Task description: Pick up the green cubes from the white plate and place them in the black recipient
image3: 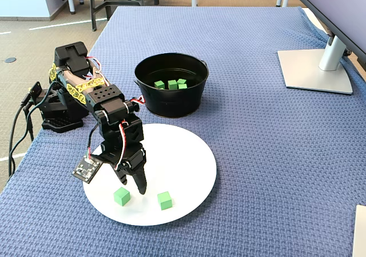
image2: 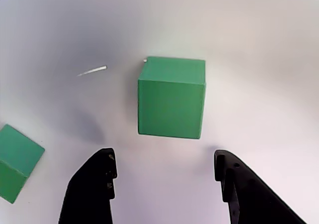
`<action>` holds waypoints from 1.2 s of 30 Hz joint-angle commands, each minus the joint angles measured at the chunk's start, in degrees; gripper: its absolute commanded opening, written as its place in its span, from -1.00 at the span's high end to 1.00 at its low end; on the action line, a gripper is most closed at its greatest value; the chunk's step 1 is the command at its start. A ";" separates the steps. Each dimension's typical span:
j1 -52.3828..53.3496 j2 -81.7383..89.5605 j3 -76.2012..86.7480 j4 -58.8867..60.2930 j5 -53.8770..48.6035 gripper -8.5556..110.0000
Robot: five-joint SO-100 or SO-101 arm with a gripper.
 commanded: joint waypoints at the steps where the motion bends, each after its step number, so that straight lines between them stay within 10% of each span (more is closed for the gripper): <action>1: -0.53 1.85 -0.26 -0.26 -0.88 0.56; 36: 4.75 8.88 1.32 -1.76 2.90 0.53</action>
